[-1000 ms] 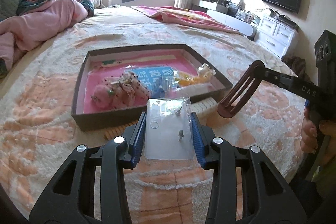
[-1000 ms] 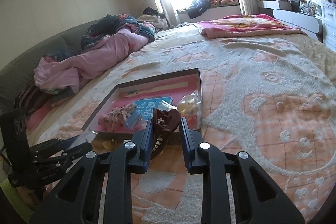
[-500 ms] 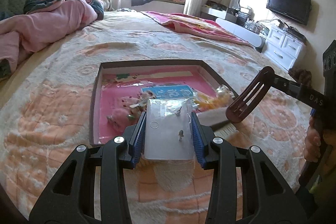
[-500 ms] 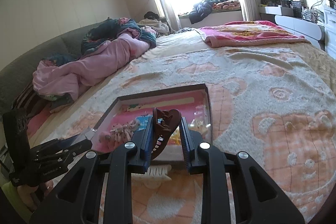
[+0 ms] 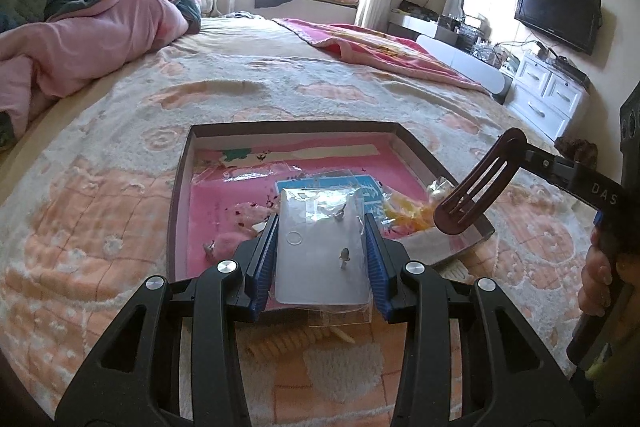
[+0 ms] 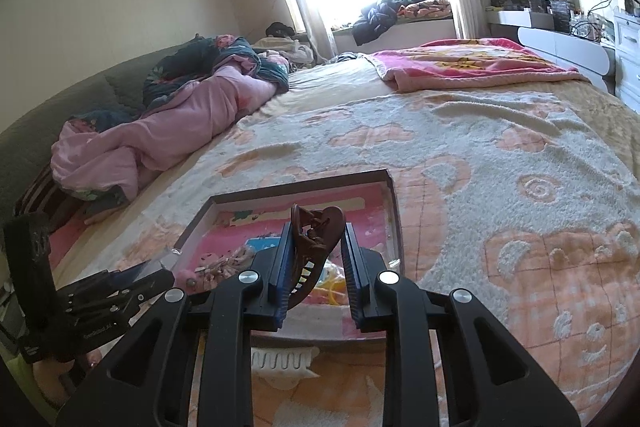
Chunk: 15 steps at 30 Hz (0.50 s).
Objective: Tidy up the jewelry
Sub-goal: 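Carry the earring card with the left tool into the tray while the right tool carries the brown clip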
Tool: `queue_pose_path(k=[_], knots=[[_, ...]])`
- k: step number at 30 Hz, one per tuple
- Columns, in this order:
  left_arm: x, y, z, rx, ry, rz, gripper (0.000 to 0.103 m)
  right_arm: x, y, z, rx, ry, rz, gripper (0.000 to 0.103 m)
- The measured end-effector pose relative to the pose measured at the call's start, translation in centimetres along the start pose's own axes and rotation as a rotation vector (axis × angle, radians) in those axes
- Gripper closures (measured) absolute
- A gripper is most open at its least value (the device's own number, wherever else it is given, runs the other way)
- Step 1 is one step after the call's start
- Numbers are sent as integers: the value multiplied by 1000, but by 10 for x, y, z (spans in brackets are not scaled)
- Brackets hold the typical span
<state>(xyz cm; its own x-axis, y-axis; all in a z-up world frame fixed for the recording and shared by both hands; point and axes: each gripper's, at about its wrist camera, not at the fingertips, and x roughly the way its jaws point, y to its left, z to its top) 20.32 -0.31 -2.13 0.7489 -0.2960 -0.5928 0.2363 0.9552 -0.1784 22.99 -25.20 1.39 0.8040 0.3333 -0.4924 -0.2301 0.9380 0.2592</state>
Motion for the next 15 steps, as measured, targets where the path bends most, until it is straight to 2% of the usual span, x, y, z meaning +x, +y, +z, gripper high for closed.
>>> queue_pose_path(k=[15], knots=[[38, -12, 16, 34, 40, 3, 71, 24, -20, 2, 16, 18, -4, 83]])
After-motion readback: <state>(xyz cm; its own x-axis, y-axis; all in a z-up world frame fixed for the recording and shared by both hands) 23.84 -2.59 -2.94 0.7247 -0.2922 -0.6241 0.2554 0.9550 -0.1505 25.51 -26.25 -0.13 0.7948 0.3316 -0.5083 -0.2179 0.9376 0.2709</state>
